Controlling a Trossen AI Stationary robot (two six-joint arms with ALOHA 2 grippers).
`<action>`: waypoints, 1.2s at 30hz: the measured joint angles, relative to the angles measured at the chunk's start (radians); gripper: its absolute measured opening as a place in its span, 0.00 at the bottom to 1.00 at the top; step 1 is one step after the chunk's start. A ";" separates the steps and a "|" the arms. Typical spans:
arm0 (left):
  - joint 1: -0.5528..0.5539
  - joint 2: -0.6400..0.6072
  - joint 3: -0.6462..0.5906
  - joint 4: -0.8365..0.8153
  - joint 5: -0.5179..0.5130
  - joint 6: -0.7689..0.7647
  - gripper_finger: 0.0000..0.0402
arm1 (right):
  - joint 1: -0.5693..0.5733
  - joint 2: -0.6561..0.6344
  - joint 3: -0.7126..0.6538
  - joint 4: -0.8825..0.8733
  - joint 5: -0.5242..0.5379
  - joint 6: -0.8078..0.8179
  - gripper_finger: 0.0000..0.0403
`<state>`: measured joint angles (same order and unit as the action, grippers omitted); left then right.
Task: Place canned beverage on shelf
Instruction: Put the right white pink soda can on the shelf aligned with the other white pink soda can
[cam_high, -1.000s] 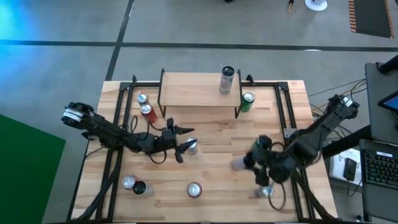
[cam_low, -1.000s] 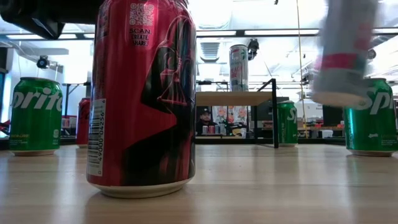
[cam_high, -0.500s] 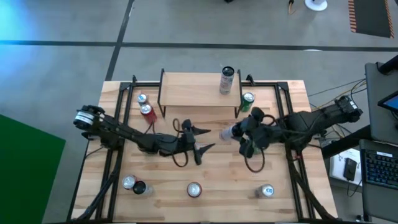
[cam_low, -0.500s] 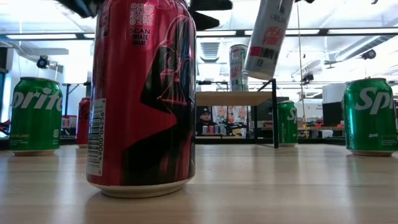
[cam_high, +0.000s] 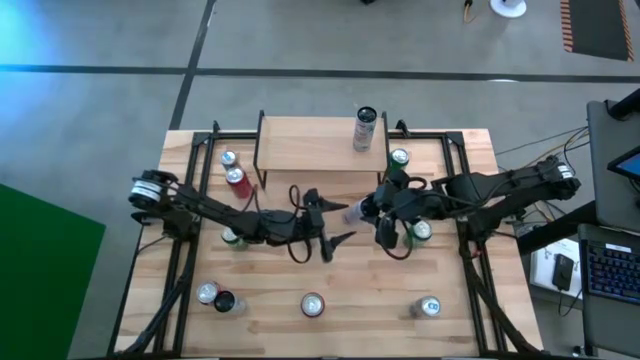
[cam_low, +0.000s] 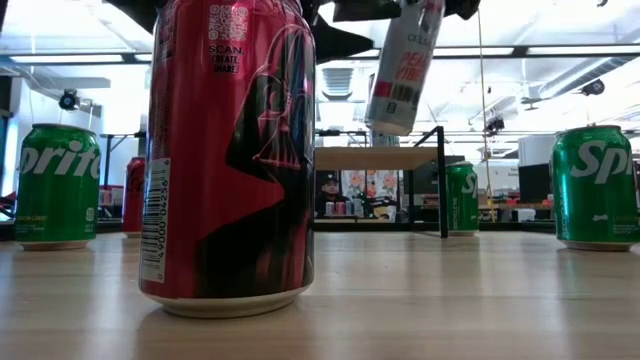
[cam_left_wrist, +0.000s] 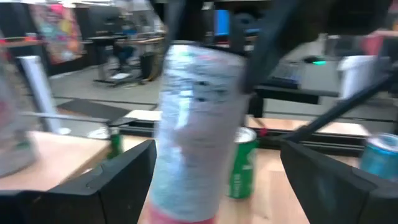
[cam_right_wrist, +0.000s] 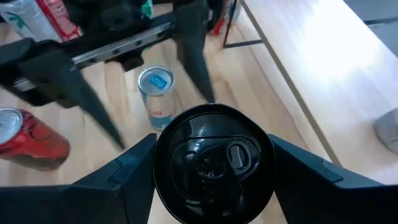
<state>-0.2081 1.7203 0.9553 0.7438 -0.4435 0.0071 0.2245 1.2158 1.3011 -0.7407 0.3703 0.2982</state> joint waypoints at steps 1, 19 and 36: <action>0.001 0.004 0.005 -0.001 0.007 0.000 0.82 | 0.000 0.005 -0.001 0.014 -0.001 -0.002 0.62; 0.029 0.058 0.173 -0.216 0.013 0.061 0.78 | 0.004 0.001 -0.002 0.035 -0.003 0.076 0.62; 0.110 0.058 0.210 -0.237 0.233 0.097 0.77 | 0.004 -0.015 -0.002 0.006 0.023 0.109 0.62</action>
<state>-0.0979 1.7782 1.1652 0.5067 -0.2102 0.1037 0.2287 1.2013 1.2995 -0.7346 0.3930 0.4070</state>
